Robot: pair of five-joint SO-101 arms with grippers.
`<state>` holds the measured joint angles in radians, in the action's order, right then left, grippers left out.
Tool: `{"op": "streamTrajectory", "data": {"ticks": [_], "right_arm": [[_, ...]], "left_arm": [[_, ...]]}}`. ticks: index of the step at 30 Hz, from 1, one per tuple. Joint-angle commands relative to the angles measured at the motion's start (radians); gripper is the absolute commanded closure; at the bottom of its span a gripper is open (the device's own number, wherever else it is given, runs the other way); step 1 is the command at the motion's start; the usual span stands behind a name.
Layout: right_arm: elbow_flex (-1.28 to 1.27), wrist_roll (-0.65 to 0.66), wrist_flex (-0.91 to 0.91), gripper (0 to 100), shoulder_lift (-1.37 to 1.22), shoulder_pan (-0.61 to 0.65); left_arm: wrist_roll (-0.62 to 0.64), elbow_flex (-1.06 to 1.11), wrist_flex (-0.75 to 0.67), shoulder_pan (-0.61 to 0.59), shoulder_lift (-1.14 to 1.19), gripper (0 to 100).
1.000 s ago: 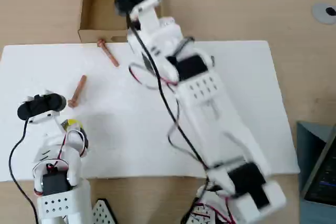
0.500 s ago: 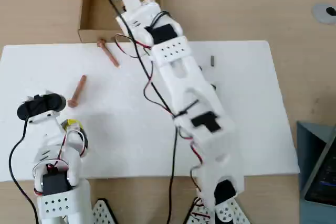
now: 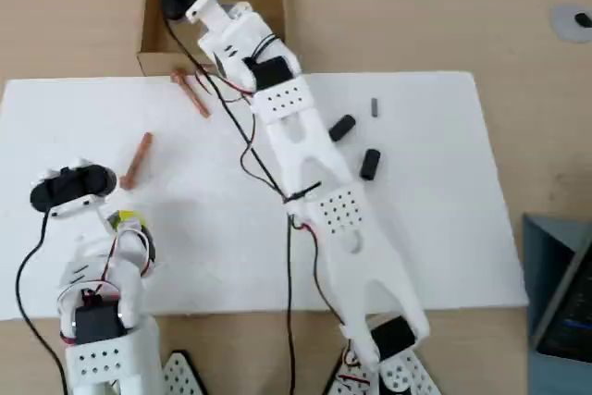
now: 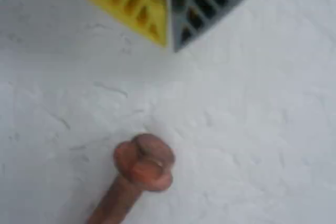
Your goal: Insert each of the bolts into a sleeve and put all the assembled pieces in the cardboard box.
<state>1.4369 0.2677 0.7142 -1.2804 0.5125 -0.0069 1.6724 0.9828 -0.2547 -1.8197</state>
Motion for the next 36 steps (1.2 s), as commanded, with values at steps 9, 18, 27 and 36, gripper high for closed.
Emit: {"op": "streamTrajectory", "data": {"ticks": [9,18,27,36], "right_arm": [[0.153,0.057,0.021,81.6,-0.024,0.012],[0.156,0.055,0.025,81.7,-0.022,0.013],[0.225,0.057,0.097,81.7,-0.019,-0.004],[0.231,0.054,0.399,81.7,0.11,-0.045]], "left_arm": [[0.002,0.002,-0.014,-0.012,-0.004,100],[0.002,0.002,-0.014,-0.012,-0.004,100],[0.002,0.002,-0.014,-0.012,-0.004,100],[0.002,0.002,-0.014,-0.012,-0.004,100]]}}
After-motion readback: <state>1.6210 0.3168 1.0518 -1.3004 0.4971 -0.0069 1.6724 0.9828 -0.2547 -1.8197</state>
